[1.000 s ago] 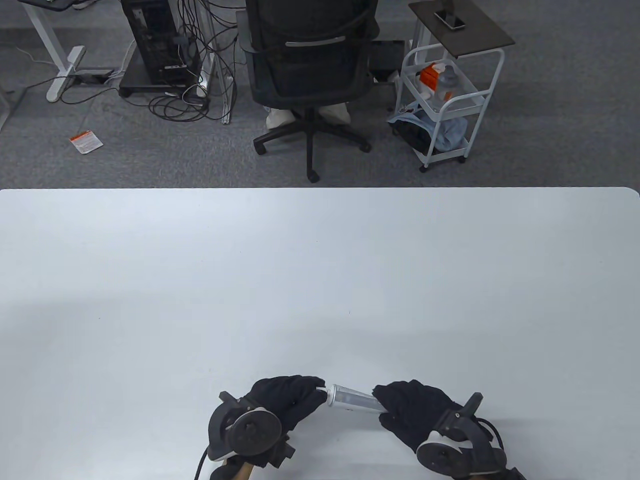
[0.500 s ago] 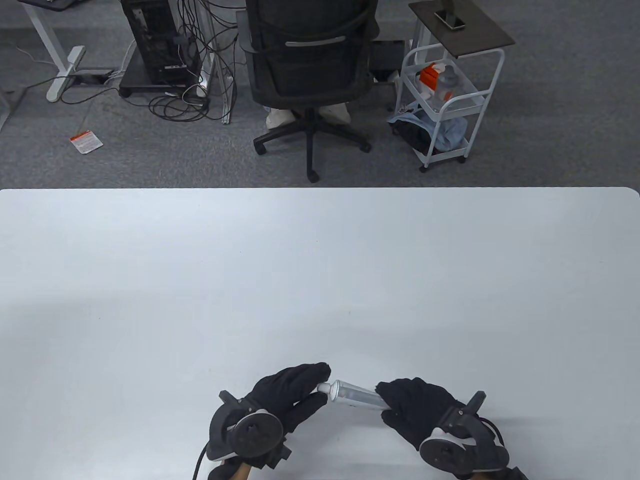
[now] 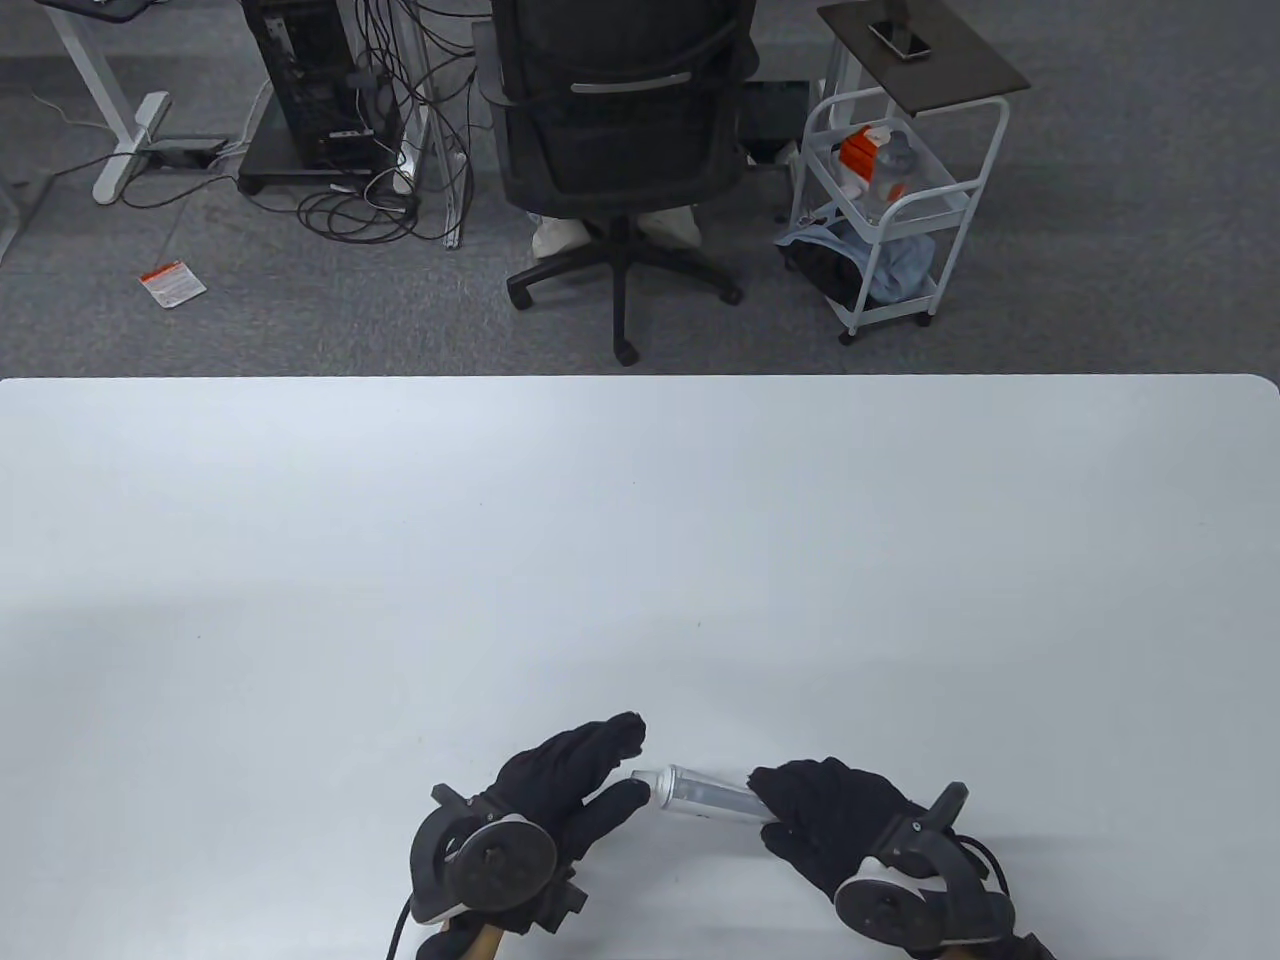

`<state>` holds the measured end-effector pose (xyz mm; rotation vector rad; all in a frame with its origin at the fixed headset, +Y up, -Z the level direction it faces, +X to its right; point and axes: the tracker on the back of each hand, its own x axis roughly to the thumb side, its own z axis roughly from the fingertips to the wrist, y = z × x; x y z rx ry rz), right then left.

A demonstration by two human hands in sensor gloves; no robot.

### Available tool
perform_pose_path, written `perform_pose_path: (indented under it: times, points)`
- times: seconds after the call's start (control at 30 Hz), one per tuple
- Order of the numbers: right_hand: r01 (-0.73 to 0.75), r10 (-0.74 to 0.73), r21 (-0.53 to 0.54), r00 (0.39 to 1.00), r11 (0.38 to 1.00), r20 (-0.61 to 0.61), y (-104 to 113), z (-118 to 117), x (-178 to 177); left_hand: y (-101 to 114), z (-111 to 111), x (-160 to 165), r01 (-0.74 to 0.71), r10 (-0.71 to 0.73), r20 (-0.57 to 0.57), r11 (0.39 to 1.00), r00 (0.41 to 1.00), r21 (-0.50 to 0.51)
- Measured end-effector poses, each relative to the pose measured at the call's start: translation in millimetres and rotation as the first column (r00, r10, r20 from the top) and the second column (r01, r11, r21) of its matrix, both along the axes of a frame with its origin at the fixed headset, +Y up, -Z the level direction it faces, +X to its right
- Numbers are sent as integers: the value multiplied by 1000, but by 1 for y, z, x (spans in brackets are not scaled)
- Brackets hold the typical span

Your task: Unscrew tube cap from toothpaste tube

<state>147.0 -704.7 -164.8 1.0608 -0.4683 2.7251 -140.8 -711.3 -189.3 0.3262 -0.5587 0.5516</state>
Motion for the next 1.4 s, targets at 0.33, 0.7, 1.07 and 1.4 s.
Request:
perform_pose_path:
  times: [0.33,0.7,1.07,1.4]
  points:
    - [-1,1,3,1000,1000,-6,-1,1,-1,1,1,7,50,-50,-7,999,999,5]
    - [3,-3,1,1000,1000,2,-1,0,0,3,1,1,9,-9,9,1000,1000,3]
    - [2,-2,0,1000,1000,-20,-2,2,-2,3,1,7,39,-39,-3,999,999,-10]
    - [14,-14,2,1000,1000,2,0,0,2,3,1,3,22,-22,11,1000,1000,-6]
